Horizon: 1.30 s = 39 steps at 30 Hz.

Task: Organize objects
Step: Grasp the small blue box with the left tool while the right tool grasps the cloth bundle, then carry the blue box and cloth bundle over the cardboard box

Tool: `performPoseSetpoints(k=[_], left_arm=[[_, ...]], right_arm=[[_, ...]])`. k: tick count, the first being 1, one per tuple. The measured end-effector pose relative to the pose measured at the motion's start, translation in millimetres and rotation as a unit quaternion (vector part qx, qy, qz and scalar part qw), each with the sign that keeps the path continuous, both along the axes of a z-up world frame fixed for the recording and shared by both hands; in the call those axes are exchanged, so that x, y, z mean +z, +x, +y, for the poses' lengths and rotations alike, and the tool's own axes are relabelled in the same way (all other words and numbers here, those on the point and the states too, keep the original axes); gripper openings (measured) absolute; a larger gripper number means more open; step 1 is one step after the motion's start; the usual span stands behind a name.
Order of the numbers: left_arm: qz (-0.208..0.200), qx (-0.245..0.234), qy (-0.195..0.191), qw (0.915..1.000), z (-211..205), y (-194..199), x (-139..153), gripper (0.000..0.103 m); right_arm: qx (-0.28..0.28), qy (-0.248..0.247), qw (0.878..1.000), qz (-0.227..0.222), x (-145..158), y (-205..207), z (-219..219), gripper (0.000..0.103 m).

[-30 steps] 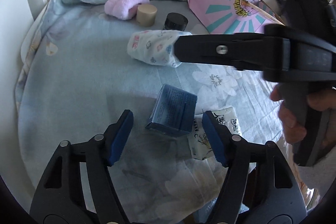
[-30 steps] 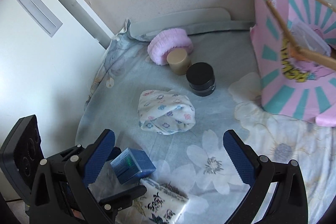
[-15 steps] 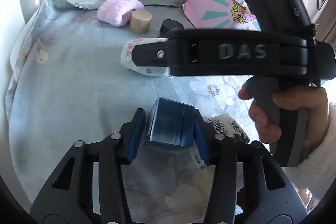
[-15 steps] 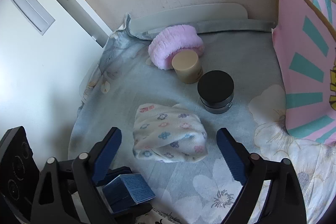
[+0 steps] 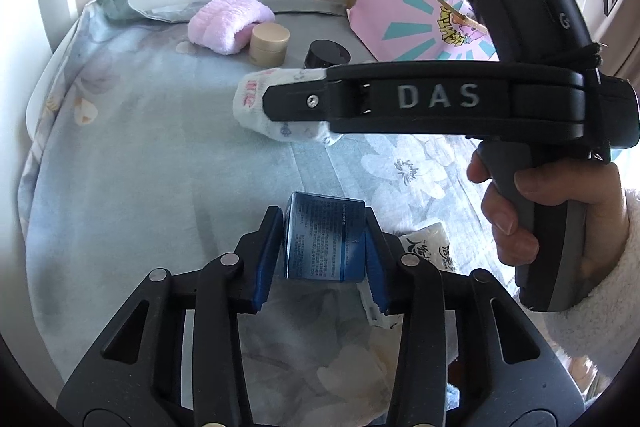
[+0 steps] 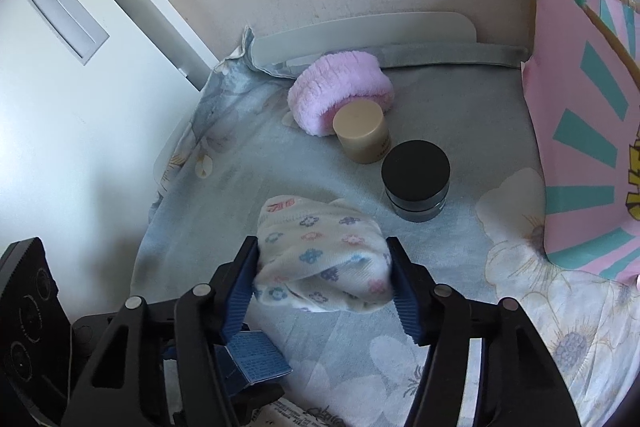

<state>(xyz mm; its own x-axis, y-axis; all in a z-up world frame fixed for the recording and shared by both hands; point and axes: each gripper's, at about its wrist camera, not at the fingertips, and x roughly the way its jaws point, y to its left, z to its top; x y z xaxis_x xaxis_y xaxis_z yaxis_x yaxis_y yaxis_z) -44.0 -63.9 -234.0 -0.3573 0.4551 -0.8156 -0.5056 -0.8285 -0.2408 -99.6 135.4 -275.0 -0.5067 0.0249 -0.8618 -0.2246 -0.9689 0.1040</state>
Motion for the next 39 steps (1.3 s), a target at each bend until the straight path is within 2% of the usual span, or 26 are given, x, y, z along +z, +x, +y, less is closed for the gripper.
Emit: performPoseSetpoints(k=[9,23,30,39], left_arm=[[0.007,0.014,0.013,0.9998,-11,-1,27,0.035],[0.027,0.041,0.024,0.9985,-13,-5,113,0.035],[0.038,0.043,0.027,0.998,8,-7,147,0.035],[0.052,0.034,0.033,0.9975,58,-10,177,0.035]], right_arm=[[0.008,-0.003,1.0,0.013,24,0,-11,0.056],[0.01,0.026,0.999,0.041,116,20,-35,0.056],[-0.008,0.038,0.997,0.062,160,39,-23,0.056],[-0.046,0.059,0.995,0.073,206,76,22,0.056]])
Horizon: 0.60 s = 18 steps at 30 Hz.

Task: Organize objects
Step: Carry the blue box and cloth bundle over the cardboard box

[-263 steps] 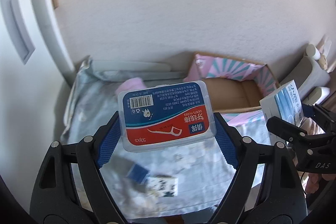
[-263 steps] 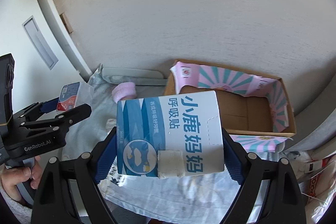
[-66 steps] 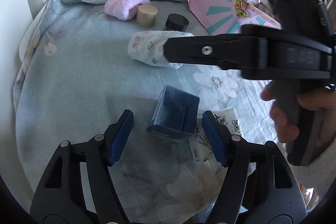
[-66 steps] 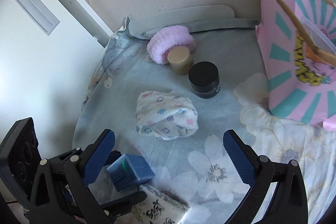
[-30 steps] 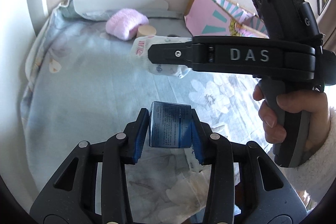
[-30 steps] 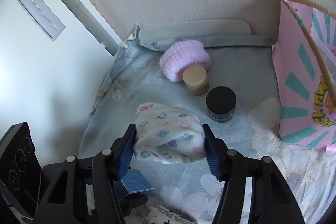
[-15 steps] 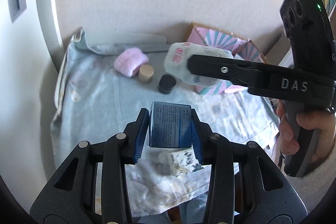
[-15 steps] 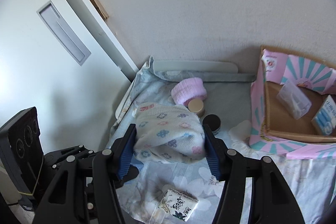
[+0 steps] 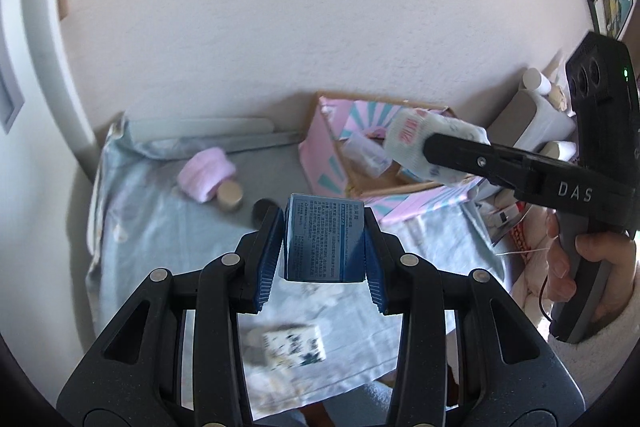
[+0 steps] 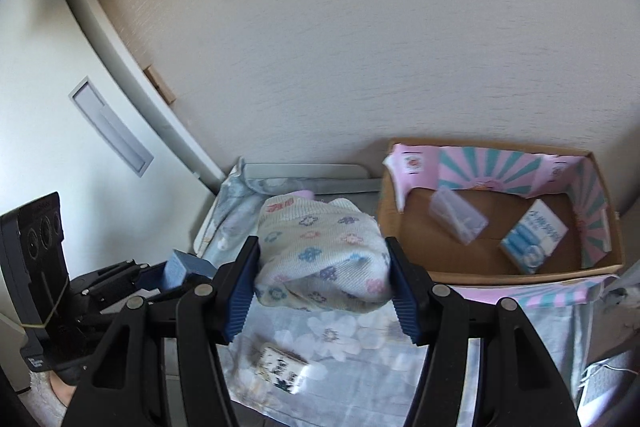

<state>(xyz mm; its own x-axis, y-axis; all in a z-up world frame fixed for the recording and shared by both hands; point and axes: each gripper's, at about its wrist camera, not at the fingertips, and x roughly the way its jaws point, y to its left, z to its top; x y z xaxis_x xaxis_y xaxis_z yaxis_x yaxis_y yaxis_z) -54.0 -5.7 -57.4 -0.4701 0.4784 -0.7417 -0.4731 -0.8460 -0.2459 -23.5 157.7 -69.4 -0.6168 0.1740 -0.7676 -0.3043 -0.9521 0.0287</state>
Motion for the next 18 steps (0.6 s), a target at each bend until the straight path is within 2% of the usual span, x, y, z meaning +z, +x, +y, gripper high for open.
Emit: performPoseSetpoints(k=[9,18], left_arm=[[-0.01,-0.02,0.002,0.9997,64,-5,3,0.035],[-0.031,-0.049,0.001,0.9983,120,-3,-17,0.035]], right_arm=[[-0.048,0.006,0.999,-0.004,23,45,60,0.056],[-0.091,-0.006,0.996,-0.013,24,90,111,0.056]])
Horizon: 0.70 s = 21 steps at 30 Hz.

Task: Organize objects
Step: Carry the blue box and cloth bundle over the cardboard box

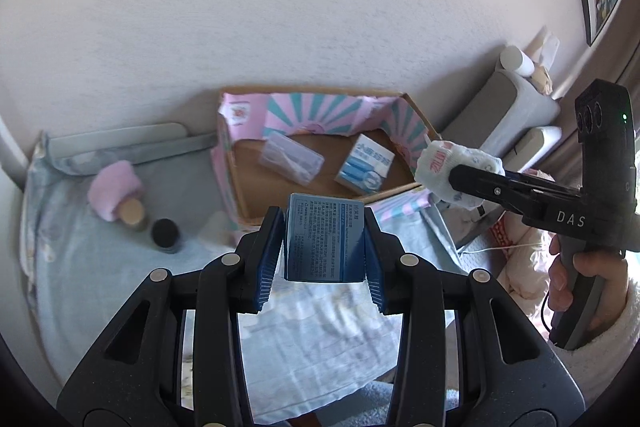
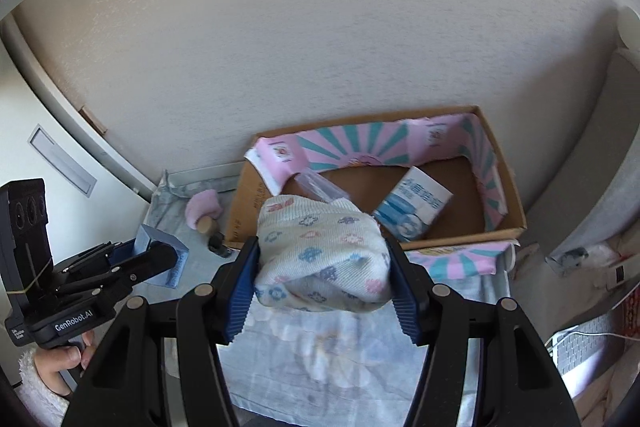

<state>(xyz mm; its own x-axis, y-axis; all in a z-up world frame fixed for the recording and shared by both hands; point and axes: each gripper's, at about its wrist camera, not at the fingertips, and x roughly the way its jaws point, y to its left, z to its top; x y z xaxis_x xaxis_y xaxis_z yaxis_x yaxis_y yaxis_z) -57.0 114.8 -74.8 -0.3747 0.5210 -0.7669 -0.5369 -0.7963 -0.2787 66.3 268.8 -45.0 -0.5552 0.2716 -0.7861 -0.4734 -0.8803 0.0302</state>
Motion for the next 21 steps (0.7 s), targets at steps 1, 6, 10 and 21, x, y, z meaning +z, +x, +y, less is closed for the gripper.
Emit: performPoseSetpoints(k=[1,6,10,21], left_arm=[[-0.003,-0.001,0.0,1.0,5,0,-3,0.035],[-0.009,-0.006,0.003,0.9999,24,-3,-11,0.035],[-0.017,-0.009,0.004,0.9998,40,-10,-13,0.035],[-0.013,-0.012,-0.009,0.9998,84,-59,-8,0.035]], right_arm=[[-0.003,0.0,1.0,-0.002,-1,4,4,0.056],[-0.012,0.001,1.0,-0.006,-1,15,23,0.056],[-0.015,0.005,1.0,-0.008,2,17,37,0.056],[-0.014,0.018,1.0,-0.011,18,-14,89,0.056]])
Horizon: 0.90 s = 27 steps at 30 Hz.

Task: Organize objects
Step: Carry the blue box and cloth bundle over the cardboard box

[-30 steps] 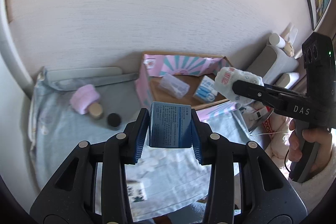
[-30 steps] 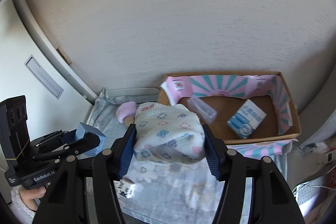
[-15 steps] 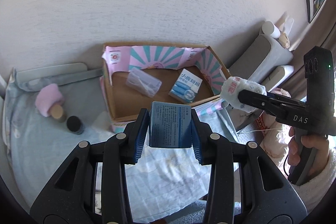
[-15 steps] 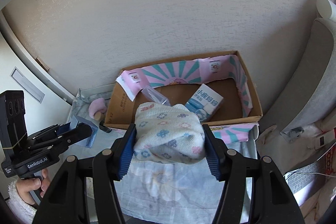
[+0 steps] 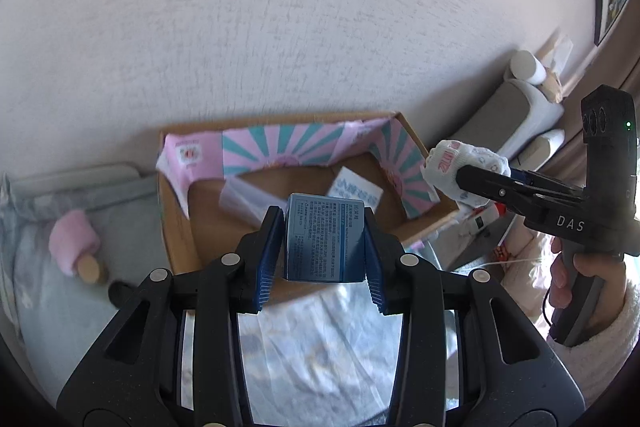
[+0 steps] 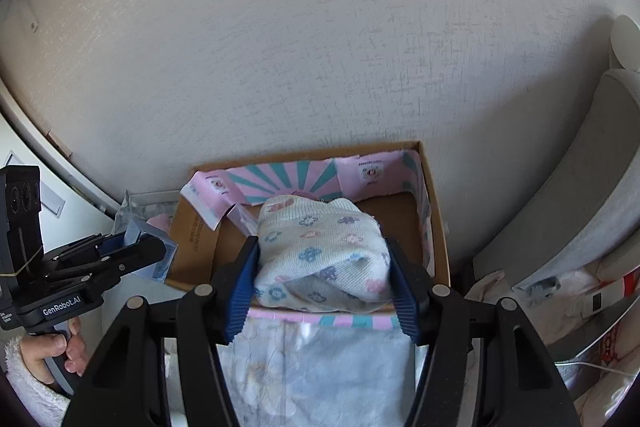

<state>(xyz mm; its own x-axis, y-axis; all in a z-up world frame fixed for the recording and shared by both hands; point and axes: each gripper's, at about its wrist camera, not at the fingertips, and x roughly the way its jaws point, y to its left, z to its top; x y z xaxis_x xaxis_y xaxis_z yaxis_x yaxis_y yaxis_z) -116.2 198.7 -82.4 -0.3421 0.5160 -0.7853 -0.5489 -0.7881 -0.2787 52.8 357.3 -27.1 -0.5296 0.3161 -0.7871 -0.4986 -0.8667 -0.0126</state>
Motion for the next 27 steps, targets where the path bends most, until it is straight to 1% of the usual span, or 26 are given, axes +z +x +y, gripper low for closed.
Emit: performPoseSetpoints(k=[4,7,13,22,27], left_arm=[[-0.003,0.002,-0.016,0.9999,11,-23,-6,0.035],[-0.006,0.001,-0.032,0.9995,19,-37,-15,0.035],[-0.016,-0.003,-0.063,0.9979,32,-57,-41,0.035],[-0.045,-0.007,-0.086,0.9953,37,-57,-76,0.035],[-0.037,-0.012,-0.098,0.9945,42,-52,-78,0.035]], right_arm=[[0.012,0.007,1.0,-0.009,0,-22,13,0.056],[0.023,0.017,0.999,-0.025,-4,-36,18,0.056],[0.035,0.014,0.998,-0.055,-22,-64,31,0.056],[0.031,-0.01,0.996,-0.083,-51,-80,48,0.056],[0.032,-0.013,0.996,-0.083,-53,-79,51,0.056]])
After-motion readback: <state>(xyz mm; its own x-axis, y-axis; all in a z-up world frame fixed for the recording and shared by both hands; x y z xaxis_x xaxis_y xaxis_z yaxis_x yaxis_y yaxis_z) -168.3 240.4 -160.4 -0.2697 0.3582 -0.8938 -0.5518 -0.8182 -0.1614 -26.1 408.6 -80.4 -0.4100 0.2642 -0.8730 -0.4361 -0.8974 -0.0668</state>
